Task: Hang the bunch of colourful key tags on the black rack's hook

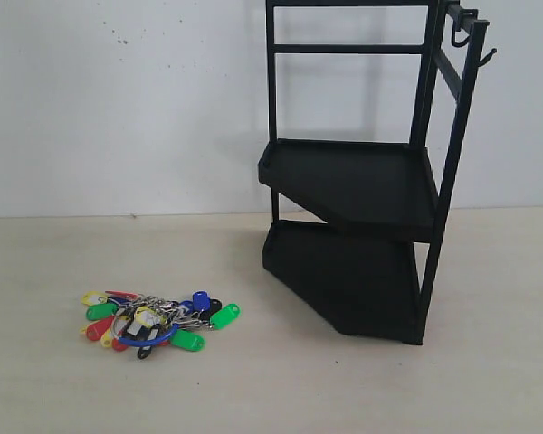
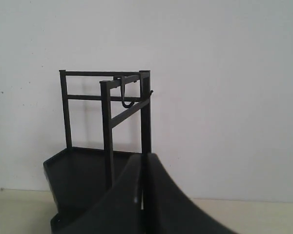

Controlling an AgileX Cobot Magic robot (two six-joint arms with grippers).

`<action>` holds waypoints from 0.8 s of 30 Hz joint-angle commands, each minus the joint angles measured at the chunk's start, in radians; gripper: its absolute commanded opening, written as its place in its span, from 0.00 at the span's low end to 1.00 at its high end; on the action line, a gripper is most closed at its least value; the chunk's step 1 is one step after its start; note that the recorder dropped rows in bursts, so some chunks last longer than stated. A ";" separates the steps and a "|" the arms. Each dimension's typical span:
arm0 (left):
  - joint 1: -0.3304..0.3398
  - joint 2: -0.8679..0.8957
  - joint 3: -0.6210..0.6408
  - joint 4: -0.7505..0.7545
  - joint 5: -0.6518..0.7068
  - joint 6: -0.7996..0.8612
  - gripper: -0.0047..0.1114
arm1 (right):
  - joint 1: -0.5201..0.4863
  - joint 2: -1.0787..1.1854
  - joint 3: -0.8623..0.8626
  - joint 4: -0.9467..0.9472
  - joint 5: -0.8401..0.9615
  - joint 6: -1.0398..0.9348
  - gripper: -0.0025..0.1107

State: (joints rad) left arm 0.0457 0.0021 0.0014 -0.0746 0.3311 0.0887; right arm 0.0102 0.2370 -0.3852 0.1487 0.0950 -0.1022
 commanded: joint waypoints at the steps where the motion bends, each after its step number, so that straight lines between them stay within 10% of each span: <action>1: 0.004 -0.002 -0.001 -0.009 -0.015 -0.010 0.08 | 0.002 0.061 -0.014 0.006 0.003 0.023 0.02; 9: 0.004 -0.002 -0.001 -0.009 -0.015 -0.010 0.08 | 0.064 0.250 -0.126 0.066 0.119 -0.127 0.02; 24: 0.004 -0.002 -0.001 -0.009 -0.015 -0.010 0.08 | 0.726 0.990 -0.352 0.334 0.148 -0.881 0.02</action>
State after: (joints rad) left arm 0.0457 0.0021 0.0014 -0.0746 0.3311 0.0887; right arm 0.6600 1.0886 -0.6662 0.4783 0.2775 -0.9185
